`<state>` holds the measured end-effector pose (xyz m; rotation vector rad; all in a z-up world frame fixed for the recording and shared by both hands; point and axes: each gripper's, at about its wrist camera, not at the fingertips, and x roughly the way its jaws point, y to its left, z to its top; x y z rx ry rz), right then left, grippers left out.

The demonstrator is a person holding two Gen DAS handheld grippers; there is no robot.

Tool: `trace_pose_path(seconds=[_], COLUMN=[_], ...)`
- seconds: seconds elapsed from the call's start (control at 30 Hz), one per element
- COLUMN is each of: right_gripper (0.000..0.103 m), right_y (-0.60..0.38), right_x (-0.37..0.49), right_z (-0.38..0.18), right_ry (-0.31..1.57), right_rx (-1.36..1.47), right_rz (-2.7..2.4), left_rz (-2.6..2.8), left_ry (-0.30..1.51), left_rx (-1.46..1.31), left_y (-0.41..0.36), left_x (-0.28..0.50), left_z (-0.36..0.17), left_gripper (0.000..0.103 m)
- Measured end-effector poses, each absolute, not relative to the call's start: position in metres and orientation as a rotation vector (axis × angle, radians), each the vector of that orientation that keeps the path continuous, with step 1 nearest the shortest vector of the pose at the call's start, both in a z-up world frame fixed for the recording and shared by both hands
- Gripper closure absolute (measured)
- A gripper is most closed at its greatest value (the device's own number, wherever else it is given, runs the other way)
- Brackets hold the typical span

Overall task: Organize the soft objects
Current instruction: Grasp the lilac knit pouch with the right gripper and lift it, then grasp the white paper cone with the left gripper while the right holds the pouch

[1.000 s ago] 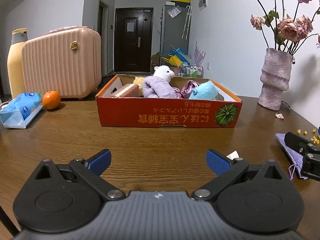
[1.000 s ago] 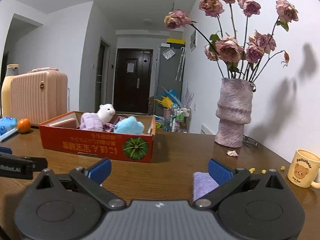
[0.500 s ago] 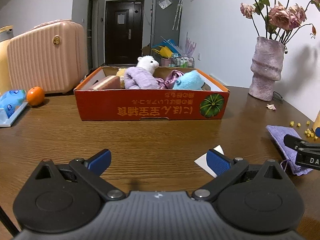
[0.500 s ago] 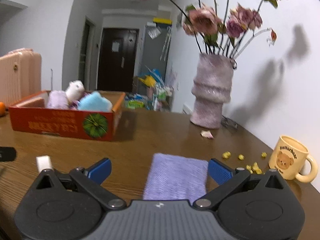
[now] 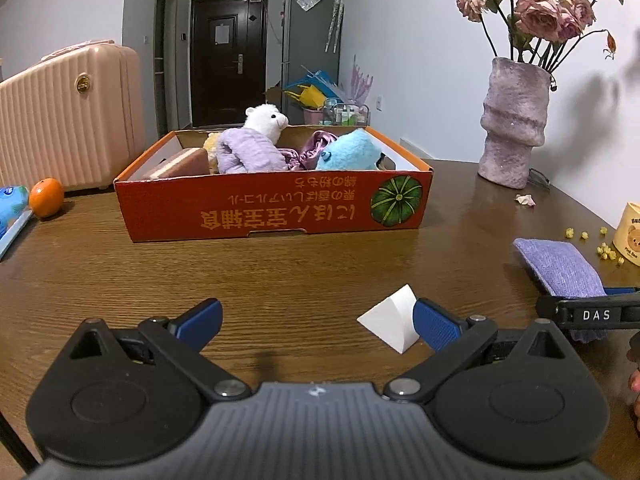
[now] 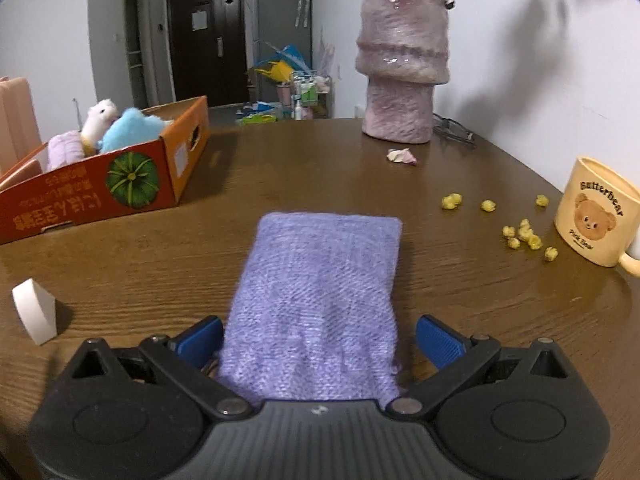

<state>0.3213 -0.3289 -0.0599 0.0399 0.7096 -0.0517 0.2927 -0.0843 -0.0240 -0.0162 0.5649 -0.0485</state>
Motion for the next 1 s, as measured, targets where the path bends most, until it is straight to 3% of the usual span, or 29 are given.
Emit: trace_pose_path(seconds=[0.07,0.17,0.23,0.27,0.3,0.4,0.73,1.0], right_gripper=[0.003,0.021,0.049,0.056,0.069,0.085,0.088,0.088], right_y=[-0.330,-0.330,-0.330,-0.330,-0.329,-0.332,-0.331,-0.329], right_x=[0.321,0.319,0.317,0.316,0.315,0.309,0.290,0.285], right_z=[-0.061,-0.061,-0.059,-0.058,-0.057,-0.048,-0.027,-0.023], right_ry=[0.710,0.698,0.684,0.676,0.665,0.617,0.453,0.428], right_rx=[0.045,0.046,0.046,0.046,0.052,0.067,0.089,0.096], right_rz=[-0.061,-0.064,-0.059,-0.055,-0.045,-0.029,-0.028,-0.010], left_rz=[-0.054,-0.064,-0.070,-0.074,-0.080,-0.098,-0.092,-0.001], left_ry=[0.566,0.575,0.583,0.586,0.589,0.596,0.639,0.670], left_rx=[-0.019,-0.011,-0.005,-0.004,-0.003,0.004,0.001,-0.026], left_y=[-0.084,-0.086,-0.089,-0.090,-0.092,-0.099,-0.121,-0.129], left_x=[0.293,0.293,0.294,0.295,0.295,0.297,0.312,0.328], left_z=[-0.024,-0.026,-0.027,-0.027,-0.028,-0.029,-0.034,-0.039], left_gripper=[0.000,0.000,0.000,0.000,0.000,0.000,0.000,0.000])
